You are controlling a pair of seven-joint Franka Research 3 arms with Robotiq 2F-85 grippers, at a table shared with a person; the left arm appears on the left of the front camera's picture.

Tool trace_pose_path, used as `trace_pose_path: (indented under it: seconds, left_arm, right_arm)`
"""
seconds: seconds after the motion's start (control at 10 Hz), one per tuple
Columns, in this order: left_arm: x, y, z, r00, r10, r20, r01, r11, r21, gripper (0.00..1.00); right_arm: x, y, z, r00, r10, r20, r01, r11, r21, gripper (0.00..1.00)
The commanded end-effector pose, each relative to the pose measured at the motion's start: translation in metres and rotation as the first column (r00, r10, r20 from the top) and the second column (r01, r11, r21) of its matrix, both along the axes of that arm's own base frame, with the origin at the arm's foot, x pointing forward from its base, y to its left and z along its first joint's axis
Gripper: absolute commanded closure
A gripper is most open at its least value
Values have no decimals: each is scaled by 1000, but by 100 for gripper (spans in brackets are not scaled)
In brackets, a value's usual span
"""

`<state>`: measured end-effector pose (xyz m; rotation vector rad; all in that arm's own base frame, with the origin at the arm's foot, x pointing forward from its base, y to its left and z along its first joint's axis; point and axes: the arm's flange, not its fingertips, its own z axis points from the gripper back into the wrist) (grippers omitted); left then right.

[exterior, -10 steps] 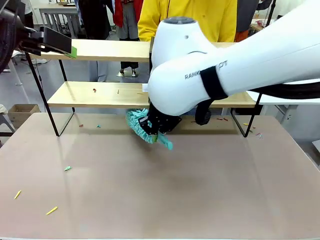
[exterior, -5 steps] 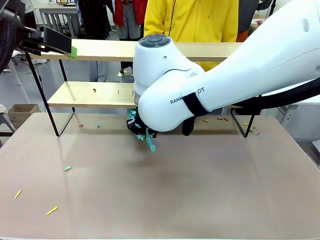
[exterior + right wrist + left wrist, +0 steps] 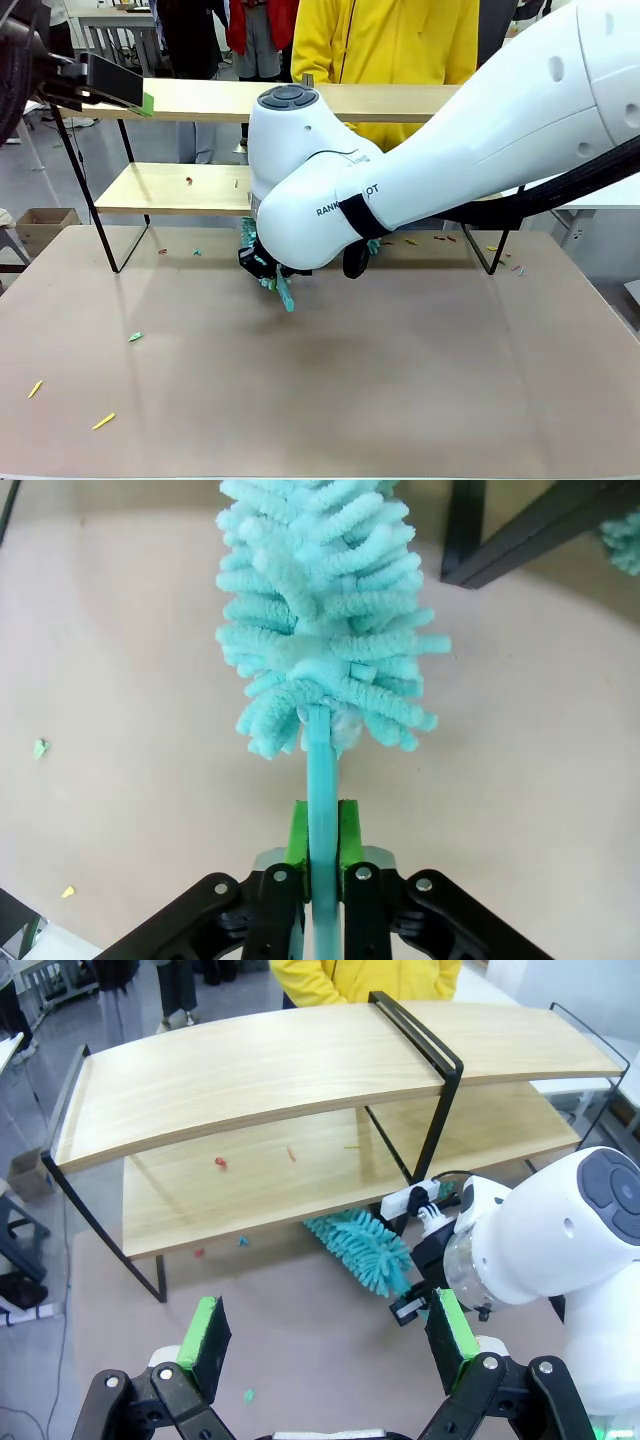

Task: Clean the shelves.
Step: Clean another randomly selected level of the Shelf with the Duster.

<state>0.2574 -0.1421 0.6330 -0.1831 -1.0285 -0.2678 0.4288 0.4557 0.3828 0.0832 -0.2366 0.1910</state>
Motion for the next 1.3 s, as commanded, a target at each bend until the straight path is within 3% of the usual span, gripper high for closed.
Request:
trace_pose_path:
  seconds: [0.0,0.8,1.2]
  left_arm:
    - [0,1,1,1000,5,2,-5,1000,1,0]
    - [0,1,1,1000,5,2,-5,1000,1,0]
    - [0,1,1,1000,5,2,-5,1000,1,0]
  right_arm:
    - [4,7,5,1000,-13,12,13,998,55,88]
    - [15,50,2,993,85,-86,-71,985,155,88]
    - [26,73,3,976,184,-115,-165,974,156,88]
